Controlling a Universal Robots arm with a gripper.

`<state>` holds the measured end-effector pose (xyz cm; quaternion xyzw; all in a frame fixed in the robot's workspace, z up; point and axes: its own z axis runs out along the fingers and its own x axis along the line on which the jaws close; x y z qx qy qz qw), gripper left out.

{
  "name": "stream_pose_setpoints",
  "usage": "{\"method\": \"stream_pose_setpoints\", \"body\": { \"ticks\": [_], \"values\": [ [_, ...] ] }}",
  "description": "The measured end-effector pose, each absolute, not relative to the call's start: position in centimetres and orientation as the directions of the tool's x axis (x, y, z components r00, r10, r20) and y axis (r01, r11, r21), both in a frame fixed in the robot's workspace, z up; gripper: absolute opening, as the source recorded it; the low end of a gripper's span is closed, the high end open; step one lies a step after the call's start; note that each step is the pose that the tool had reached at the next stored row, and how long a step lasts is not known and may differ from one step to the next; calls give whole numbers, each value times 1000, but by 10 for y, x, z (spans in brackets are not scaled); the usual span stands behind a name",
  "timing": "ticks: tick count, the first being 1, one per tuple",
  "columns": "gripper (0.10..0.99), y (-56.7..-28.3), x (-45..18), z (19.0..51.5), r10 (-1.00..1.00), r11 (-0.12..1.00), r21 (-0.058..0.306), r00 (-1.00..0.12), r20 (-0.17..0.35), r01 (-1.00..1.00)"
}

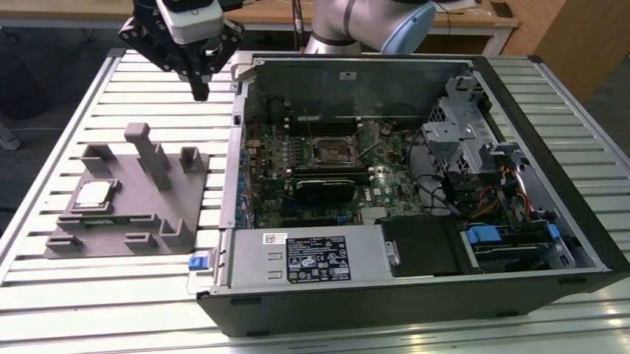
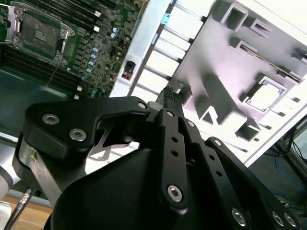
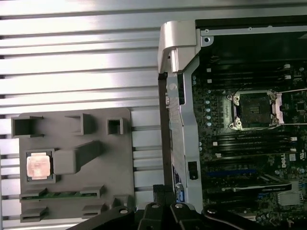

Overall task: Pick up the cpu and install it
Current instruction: 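Reach for the cpu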

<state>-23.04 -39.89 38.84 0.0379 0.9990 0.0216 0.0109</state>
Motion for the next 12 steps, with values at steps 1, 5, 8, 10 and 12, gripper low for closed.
{"method": "stream_pose_setpoints", "body": {
  "ticks": [1, 5, 8, 10, 12],
  "values": [
    [106, -399, -232, 388, 76, 996, 44, -997, -20, 75],
    [106, -399, -240, 388, 76, 996, 44, -997, -20, 75],
    [106, -399, -245, 388, 76, 996, 44, -997, -20, 75],
    [106, -399, -247, 388, 76, 996, 44, -997, -20, 75],
    [106, -399, -250, 388, 76, 996, 44, -997, -19, 75]
  ]
}}
